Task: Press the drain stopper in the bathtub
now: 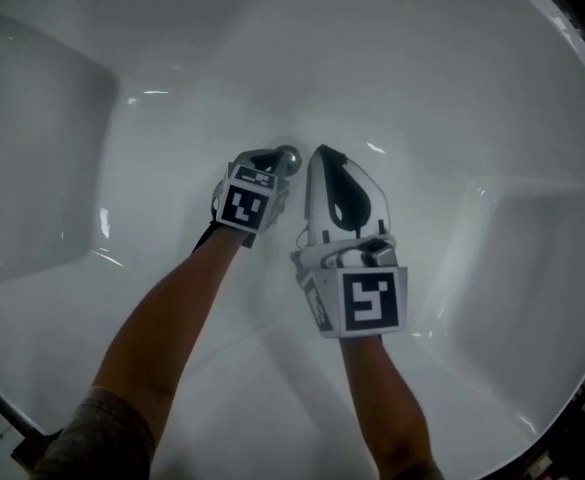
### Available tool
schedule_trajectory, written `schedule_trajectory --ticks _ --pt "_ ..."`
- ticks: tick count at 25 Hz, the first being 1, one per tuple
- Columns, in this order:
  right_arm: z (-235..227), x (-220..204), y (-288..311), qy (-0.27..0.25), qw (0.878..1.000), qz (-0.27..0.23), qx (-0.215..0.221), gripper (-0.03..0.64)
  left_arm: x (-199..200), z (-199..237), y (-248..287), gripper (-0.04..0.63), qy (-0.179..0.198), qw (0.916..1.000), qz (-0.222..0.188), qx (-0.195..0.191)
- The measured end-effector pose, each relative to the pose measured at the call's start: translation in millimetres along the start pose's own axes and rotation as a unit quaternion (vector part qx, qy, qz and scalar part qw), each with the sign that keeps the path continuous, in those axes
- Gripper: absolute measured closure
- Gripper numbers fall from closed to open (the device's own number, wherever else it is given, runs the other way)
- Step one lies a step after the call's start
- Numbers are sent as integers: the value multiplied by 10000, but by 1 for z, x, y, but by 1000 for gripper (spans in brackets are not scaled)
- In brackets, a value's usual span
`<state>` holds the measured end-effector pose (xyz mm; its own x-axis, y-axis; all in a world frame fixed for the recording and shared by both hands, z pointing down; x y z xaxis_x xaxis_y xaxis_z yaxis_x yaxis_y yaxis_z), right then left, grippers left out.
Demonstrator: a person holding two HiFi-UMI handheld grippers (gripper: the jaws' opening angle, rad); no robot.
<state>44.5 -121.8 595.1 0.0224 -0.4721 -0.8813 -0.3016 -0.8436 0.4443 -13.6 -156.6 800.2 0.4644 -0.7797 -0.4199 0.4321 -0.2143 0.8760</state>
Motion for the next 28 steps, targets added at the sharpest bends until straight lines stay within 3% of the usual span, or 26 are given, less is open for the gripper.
schedule_trajectory --ticks 3,9,20,28 --pt "1 -11 10 -32 10000 58 6 614 -15 2 21 588 -56 9993 346 -105" --pt "-2 -22 16 39 9999 143 -15 614 -24 16 42 588 -356 9965 749 44" --pt "-7 -30 20 96 9997 233 22 614 -21 15 58 588 -455 9952 864 -34" --pt "-8 -30 20 173 9997 177 -41 614 -21 16 62 586 -348 9908 1307 22"
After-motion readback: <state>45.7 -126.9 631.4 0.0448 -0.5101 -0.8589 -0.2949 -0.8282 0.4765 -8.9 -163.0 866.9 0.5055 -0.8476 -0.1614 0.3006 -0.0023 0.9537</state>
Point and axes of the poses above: the fingertips, and each gripper's own axes: y forward along the fingers, z to its left, x out of its top, the point moved 3 cm from there along -y, backward along the fingers, and after that the axes turned 14 degrees about z, right-handed, at the moved point
